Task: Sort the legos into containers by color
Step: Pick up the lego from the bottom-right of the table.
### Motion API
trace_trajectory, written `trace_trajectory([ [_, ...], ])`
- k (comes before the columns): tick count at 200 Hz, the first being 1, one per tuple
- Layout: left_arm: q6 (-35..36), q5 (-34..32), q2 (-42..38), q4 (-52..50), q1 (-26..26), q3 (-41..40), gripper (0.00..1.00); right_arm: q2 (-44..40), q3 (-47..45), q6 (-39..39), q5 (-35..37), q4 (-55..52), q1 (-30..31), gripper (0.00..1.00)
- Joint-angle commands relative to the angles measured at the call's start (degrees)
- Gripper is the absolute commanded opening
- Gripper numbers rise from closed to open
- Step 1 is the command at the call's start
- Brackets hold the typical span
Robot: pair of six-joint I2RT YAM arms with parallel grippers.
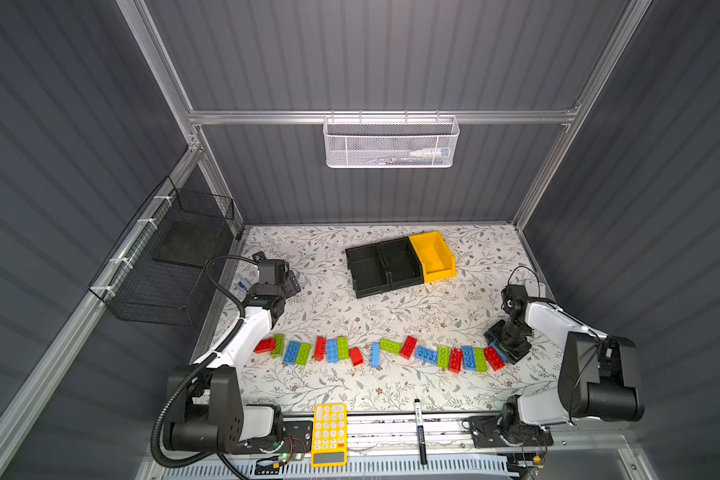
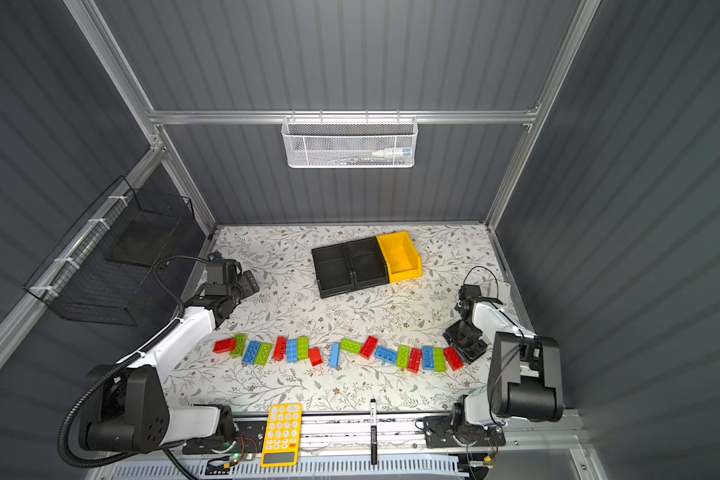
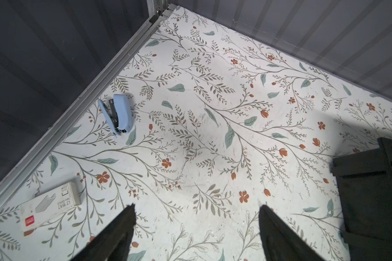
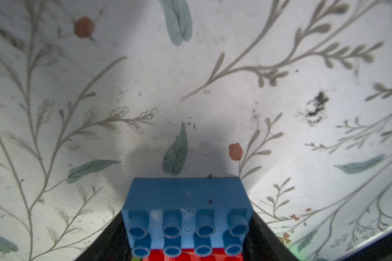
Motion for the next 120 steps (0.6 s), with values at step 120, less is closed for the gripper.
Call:
trace_trajectory([
  [120, -3.2, -0.2, -1.6, -2.5, 0.3, 1.1, 0.86, -2.2, 25.8, -9.8, 3.5, -2.0, 8.4, 0.49],
])
